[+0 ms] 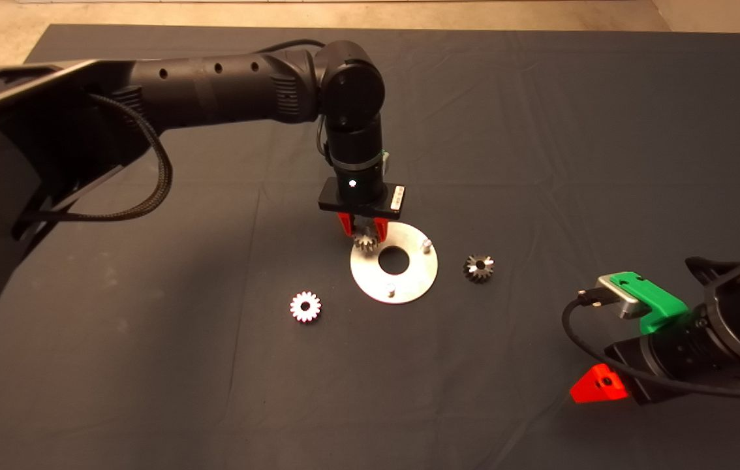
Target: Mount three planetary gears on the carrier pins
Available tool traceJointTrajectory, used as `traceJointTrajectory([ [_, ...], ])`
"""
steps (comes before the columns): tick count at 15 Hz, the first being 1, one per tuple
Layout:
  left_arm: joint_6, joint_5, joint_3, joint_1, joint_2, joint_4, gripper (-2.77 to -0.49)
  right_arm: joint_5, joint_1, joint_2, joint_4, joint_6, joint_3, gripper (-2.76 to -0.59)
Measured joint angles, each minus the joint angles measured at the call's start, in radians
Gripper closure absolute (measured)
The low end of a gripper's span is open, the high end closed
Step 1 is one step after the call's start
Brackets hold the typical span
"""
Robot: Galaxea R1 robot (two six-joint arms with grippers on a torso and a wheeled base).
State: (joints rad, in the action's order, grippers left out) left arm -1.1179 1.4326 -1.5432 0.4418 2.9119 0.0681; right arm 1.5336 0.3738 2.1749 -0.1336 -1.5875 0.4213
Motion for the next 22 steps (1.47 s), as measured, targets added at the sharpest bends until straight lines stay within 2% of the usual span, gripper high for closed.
traceJointTrajectory([
  [2, 0.003, 0.0, 0.0, 0.0, 0.0, 0.0, -0.99, 0.0, 0.0, 0.0, 0.0, 0.0, 0.0, -2.76],
  [5, 0.038, 0.001, -0.013, 0.0, 0.013, 0.004, -0.99, 0.0, 0.0, 0.0, 0.0, 0.0, 0.0, -2.76],
  [7, 0.046, 0.0, -0.015, 0.0, 0.017, 0.006, -0.99, 0.0, 0.0, 0.0, 0.0, 0.0, 0.0, -2.76],
  [11, 0.05, 0.001, -0.015, 0.0, 0.016, 0.026, -0.99, 0.0, 0.0, 0.0, 0.0, 0.0, 0.0, -2.76],
  [15, 0.05, 0.003, -0.015, 0.0, 0.022, 0.064, -0.99, 0.0, -0.011, 0.0, 0.0, -0.001, 0.0, -2.76],
  [22, 0.05, 0.008, -0.017, 0.0, 0.03, 0.076, -0.99, 0.0, -0.011, 0.0, 0.0, -0.004, 0.0, -2.76],
])
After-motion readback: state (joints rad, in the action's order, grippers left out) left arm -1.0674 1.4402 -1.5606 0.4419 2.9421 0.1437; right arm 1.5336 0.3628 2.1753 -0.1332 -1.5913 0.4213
